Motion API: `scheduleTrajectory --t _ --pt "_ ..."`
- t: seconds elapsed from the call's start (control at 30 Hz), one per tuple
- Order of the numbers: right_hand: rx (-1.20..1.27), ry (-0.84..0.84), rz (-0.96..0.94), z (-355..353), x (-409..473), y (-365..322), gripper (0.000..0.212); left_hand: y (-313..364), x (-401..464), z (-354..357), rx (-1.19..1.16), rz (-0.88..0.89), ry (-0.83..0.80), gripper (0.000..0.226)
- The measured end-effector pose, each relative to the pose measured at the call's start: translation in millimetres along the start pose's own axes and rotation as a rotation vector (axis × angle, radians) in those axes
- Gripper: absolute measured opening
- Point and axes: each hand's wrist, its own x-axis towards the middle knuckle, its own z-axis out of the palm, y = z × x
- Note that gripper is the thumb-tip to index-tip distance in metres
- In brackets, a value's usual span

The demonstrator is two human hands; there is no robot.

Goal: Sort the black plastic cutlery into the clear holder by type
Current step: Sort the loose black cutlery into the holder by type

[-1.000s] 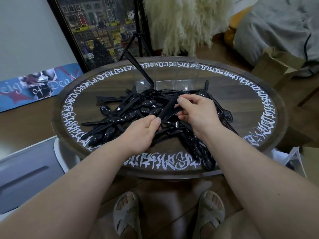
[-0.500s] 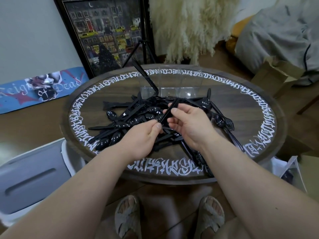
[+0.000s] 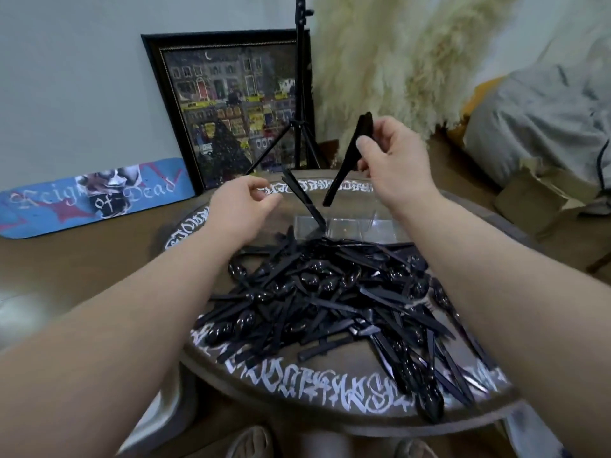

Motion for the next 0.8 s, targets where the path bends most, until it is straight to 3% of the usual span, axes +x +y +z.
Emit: scheduleTrajectory --t 0.27,0.37,0.47,0.57,0.7,0.8 --pt "-0.315 -0.275 -0.106 45 65 28 0.007 -9 69 30 -0.037 -0.073 -0.170 0.065" --pt "-0.536 -0.480 -0.101 59 70 46 0.009 -9 83 40 -0.061 -0.071 -0.194 0.058" --pt "-0.643 -0.598 -0.037 71 68 60 0.008 -14 91 46 -0.095 -0.045 -0.198 0.032" --pt "-0.604 -0.523 0.019 81 67 71 0.005 -19 95 50 -0.165 -0.025 -0.195 0.015" --pt "-0.648 -0.458 0.013 89 64 76 0.037 -24 97 52 -0.197 0.011 -0.202 0.014" --pt "-0.674 -0.487 -0.005 91 62 78 0.038 -26 99 53 -0.206 0.013 -0.211 0.018"
